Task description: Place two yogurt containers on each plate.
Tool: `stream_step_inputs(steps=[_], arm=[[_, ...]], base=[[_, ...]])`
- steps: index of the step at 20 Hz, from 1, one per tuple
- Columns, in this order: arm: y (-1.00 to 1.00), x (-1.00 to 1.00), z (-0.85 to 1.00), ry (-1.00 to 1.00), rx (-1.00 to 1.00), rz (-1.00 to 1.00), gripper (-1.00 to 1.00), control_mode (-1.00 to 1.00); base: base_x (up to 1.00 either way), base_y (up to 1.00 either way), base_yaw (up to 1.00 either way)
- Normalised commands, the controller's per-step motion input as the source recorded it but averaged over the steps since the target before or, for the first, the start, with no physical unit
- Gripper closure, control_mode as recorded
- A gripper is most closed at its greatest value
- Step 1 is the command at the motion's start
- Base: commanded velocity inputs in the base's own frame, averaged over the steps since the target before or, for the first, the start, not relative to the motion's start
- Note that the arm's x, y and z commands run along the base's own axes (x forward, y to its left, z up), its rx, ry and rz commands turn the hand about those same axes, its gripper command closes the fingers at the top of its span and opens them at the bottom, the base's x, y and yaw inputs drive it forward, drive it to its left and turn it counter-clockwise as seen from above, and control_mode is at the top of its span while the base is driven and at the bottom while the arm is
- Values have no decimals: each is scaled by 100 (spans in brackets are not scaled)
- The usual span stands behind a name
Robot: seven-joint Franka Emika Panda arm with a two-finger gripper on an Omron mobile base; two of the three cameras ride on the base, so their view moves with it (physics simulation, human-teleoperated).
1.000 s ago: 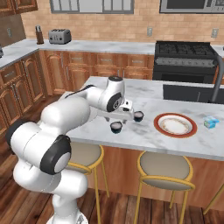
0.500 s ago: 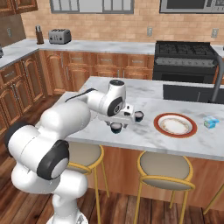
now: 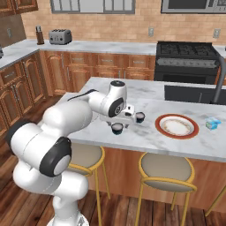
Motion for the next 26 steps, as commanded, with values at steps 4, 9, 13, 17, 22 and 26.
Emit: stream_step_inputs(steps=[4,9,13,17,22,26], arm=[[0,6,-1,0,0,0,-100,-100],[0,0,-14,0,0,0,-100,-100],[0,0,-18,0,0,0,-100,-100],[0,0,-11,0,0,0,-100,-100],[0,0,-17,0,0,0,-100,-100],[0,0,-3,0,0,0,-100,-100]], base=[[0,0,0],[0,0,0],[0,0,0],[0,0,0],[0,0,0],[0,0,0]])
